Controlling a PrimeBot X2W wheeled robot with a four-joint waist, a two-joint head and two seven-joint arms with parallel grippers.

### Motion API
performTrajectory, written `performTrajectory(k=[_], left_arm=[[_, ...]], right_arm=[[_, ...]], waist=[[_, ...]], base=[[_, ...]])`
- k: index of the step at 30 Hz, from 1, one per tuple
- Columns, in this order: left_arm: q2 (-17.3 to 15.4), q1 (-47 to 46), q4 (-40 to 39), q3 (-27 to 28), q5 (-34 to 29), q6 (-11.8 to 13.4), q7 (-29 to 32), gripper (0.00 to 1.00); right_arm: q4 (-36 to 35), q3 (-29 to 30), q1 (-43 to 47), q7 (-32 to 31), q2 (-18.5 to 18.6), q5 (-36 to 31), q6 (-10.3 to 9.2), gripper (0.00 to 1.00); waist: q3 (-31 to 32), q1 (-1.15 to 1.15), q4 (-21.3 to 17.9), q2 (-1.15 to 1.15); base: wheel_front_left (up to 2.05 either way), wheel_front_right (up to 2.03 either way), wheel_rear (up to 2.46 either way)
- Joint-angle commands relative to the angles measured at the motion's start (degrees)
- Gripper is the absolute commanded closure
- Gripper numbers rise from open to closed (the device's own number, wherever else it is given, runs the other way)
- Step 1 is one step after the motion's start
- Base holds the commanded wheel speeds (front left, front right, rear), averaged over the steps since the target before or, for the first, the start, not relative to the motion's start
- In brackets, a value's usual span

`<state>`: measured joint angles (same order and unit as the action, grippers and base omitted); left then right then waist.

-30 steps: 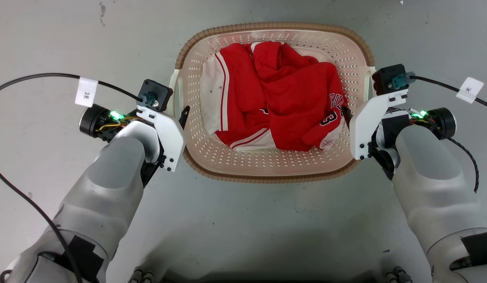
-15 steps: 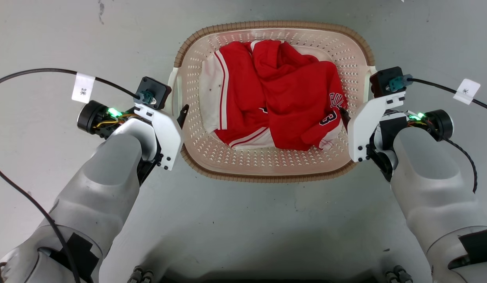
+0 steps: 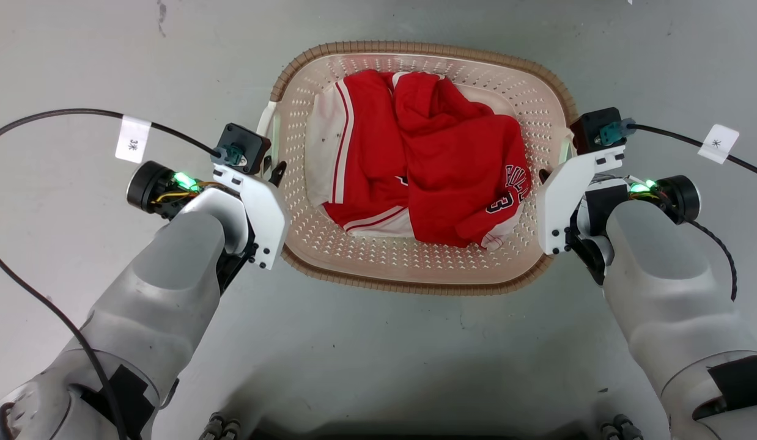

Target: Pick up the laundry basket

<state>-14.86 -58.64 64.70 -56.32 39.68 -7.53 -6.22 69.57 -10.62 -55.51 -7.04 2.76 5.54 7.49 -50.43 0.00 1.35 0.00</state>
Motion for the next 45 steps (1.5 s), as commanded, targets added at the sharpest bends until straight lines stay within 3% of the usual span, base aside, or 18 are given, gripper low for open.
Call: performTrajectory(k=[1, 11, 19, 34, 45], left_arm=[[-0.5, -0.1, 0.2, -0.6, 0.2, 0.2, 0.2, 1.00], [-2.1, 2.7, -1.8, -6.1, 5.0, 0.1, 3.0, 1.00], [-4.5, 5.8, -5.9, -11.2, 10.4, 0.1, 6.8, 1.00], [-10.2, 12.6, -15.8, -16.7, 20.0, 0.1, 19.3, 1.00], [-13.1, 15.1, -21.1, -17.1, 22.3, 0.0, 25.8, 1.00]], right_arm=[[0.1, -0.3, -1.2, 0.4, 0.2, 0.3, 0.01, 1.00], [1.6, -2.1, 0.4, -1.5, 0.2, 0.7, 0.01, 1.00], [2.4, -6.9, 2.6, -7.7, 0.3, 1.7, 0.00, 1.00], [-2.1, -19.8, 9.2, -21.2, 0.2, 14.0, 0.08, 1.00], [-1.9, -24.2, 12.7, -26.5, 0.1, 20.5, 0.14, 1.00]], waist=[[0.4, 0.00, 0.0, 0.00], [6.8, 0.00, -0.8, 0.00], [14.6, 0.00, -1.4, 0.00], [30.9, 0.00, -2.0, 0.00], [40.0, 0.00, -2.5, 0.00]], base=[[0.00, 0.00, 0.00], [0.00, 0.00, 0.00], [0.00, 0.00, 0.00], [0.00, 0.00, 0.00], [0.00, 0.00, 0.00]])
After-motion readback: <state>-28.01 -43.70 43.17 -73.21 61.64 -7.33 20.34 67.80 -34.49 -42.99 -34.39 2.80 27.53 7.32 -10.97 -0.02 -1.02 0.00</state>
